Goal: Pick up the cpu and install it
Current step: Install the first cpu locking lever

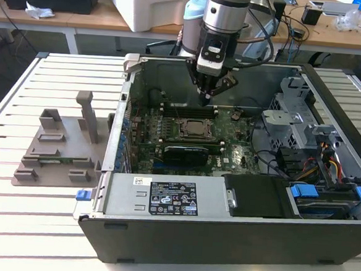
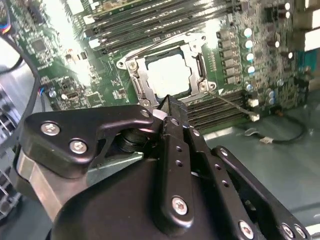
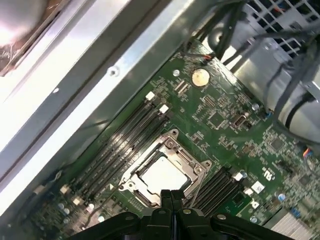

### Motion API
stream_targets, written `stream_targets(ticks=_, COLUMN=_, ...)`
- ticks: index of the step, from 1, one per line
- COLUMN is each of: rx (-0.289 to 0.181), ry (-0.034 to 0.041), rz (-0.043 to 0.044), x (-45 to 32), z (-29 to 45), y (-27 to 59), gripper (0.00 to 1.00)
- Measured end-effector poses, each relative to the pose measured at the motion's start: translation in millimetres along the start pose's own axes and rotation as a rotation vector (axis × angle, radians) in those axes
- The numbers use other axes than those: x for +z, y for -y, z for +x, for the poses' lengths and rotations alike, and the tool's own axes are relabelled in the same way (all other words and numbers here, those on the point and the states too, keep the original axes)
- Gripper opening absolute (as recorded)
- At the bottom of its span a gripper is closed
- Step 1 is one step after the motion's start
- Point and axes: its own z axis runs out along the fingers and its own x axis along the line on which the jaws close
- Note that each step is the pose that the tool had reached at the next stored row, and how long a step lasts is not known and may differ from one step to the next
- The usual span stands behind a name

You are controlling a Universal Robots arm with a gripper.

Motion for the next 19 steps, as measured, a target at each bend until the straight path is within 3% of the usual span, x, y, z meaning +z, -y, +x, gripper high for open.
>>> stream_targets(ticks=10, rx=-0.353, ry=0.0281, rz=-0.0002, x=0.1, z=0.0, y=0.0, gripper=0.11)
stream_targets(ticks=14, rx=-0.427, ry=0.0322, rz=-0.0031, x=0.3, z=0.0, y=-0.1, gripper=0.11)
stream_targets(ticks=16, rx=-0.472, ry=0.0289, rz=-0.0136, x=0.1, z=0.0, y=-0.1, gripper=0.11)
stream_targets(ticks=18, rx=-0.507, ry=0.0145, rz=-0.0404, x=0.2, z=-0.1, y=-0.2, gripper=0.11)
stream_targets(ticks=19, rx=-0.522, ry=0.0122, rz=-0.0456, x=0.2, z=-0.1, y=-0.2, gripper=0.11)
